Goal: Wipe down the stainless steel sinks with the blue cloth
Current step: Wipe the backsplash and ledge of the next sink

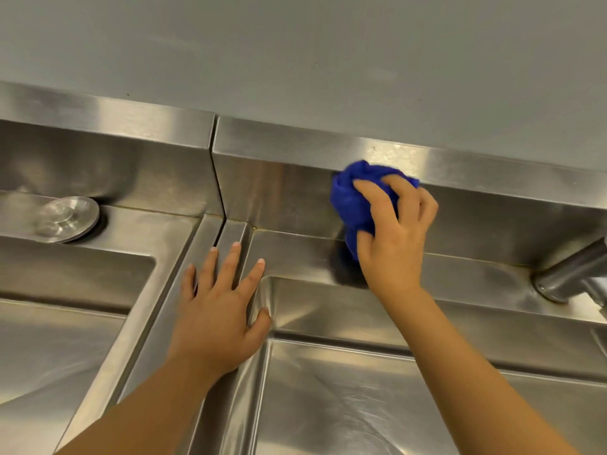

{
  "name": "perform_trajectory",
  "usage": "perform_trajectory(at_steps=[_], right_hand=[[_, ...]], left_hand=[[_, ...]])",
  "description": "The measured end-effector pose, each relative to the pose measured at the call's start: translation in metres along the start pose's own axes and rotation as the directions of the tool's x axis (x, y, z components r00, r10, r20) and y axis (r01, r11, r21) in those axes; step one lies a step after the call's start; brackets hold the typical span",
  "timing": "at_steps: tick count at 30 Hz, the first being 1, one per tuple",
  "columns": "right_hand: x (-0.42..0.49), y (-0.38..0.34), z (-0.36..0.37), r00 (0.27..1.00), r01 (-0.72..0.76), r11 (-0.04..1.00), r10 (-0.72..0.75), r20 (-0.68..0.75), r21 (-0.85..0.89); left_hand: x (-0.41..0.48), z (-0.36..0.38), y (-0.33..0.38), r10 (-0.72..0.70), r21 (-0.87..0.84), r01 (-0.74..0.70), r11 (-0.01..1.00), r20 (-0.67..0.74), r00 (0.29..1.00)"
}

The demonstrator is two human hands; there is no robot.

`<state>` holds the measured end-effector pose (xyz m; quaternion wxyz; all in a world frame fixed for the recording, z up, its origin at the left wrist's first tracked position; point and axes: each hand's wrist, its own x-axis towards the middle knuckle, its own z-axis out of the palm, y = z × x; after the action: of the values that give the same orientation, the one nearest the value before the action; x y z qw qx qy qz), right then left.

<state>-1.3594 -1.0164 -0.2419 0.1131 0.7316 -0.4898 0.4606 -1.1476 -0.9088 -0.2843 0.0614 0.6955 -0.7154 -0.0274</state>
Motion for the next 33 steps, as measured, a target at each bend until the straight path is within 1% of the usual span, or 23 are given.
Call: perform_trajectory(at_steps=[2,4,6,8,9,11,13,15,16,18,20,22,23,24,26,28,29,30,31,33], right_hand=[[0.01,-0.019,0.013,0.997,0.075,0.997,-0.074,-0.02,0.014],[0.007,-0.027,0.032,0.989,0.15,0.988,-0.15,0.007,-0.032],[-0.009,-0.028,0.048,0.973,0.225,0.97,-0.218,0.076,-0.092],[-0.02,-0.028,0.053,0.953,0.276,0.958,-0.261,0.156,-0.08],[-0.02,-0.031,0.052,0.95,0.273,0.96,-0.26,0.174,-0.056],[-0.008,-0.045,0.05,0.959,0.247,0.969,-0.243,0.148,-0.011],[0.008,-0.066,0.054,0.969,0.233,0.972,-0.233,0.086,0.019],[0.019,-0.083,0.065,0.971,0.235,0.972,-0.236,0.034,0.015],[0.018,-0.085,0.071,0.969,0.247,0.969,-0.247,0.032,-0.008],[0.007,-0.074,0.08,0.941,0.333,0.94,-0.326,0.097,-0.071],[-0.006,-0.056,0.081,0.88,0.449,0.888,-0.42,0.223,-0.1],[-0.01,-0.05,0.076,0.847,0.482,0.87,-0.434,0.305,-0.1],[-0.008,-0.052,0.072,0.853,0.473,0.876,-0.429,0.298,-0.095],[-0.004,-0.057,0.068,0.873,0.449,0.889,-0.414,0.257,-0.093],[0.008,-0.065,0.062,0.924,0.375,0.921,-0.362,0.125,-0.109],[0.009,-0.061,0.061,0.945,0.328,0.933,-0.324,0.053,-0.147],[0.003,-0.054,0.062,0.938,0.346,0.92,-0.341,0.063,-0.181],[-0.006,-0.046,0.063,0.923,0.384,0.899,-0.369,0.108,-0.211],[-0.015,-0.037,0.063,0.904,0.421,0.88,-0.388,0.179,-0.219],[-0.027,-0.027,0.058,0.878,0.44,0.876,-0.373,0.302,-0.198]], left_hand=[[0.0,0.0,0.0,-0.012,-0.011,0.012,1.0,0.009,1.0],[-0.001,-0.001,0.001,-0.021,-0.006,0.021,1.0,0.004,1.0],[-0.001,-0.001,0.002,-0.022,-0.003,0.022,1.0,0.013,1.0],[-0.001,-0.001,0.002,-0.026,-0.001,0.026,1.0,0.011,1.0],[0.0,-0.001,0.002,-0.028,0.008,0.028,1.0,0.008,1.0],[0.0,-0.001,0.003,-0.025,0.029,0.025,0.999,0.001,1.0],[0.0,-0.001,0.003,-0.019,0.023,0.019,1.0,-0.006,1.0],[0.0,-0.002,0.003,-0.026,0.009,0.026,1.0,-0.002,1.0],[0.0,-0.002,0.004,-0.031,0.007,0.031,1.0,0.001,1.0],[0.0,-0.002,0.005,-0.033,0.01,0.033,0.999,-0.005,0.999],[0.001,-0.002,0.005,-0.033,0.023,0.033,0.999,-0.008,0.999],[0.001,-0.002,0.004,-0.027,0.028,0.027,0.999,-0.02,0.999],[0.001,-0.001,0.004,-0.025,0.027,0.026,0.999,-0.022,0.999],[0.0,-0.001,0.004,-0.023,0.024,0.024,0.999,-0.018,1.0],[0.0,-0.001,0.003,-0.019,0.018,0.019,1.0,-0.027,0.999],[0.0,0.0,0.003,-0.015,0.016,0.015,1.0,-0.034,0.999],[0.001,0.0,0.003,-0.014,0.014,0.015,1.0,-0.035,0.999],[0.001,0.0,0.003,-0.013,0.016,0.014,1.0,-0.038,0.999],[0.001,-0.001,0.004,-0.013,0.024,0.014,1.0,-0.038,0.999],[0.0,-0.001,0.003,-0.013,0.033,0.015,0.999,-0.039,0.999]])
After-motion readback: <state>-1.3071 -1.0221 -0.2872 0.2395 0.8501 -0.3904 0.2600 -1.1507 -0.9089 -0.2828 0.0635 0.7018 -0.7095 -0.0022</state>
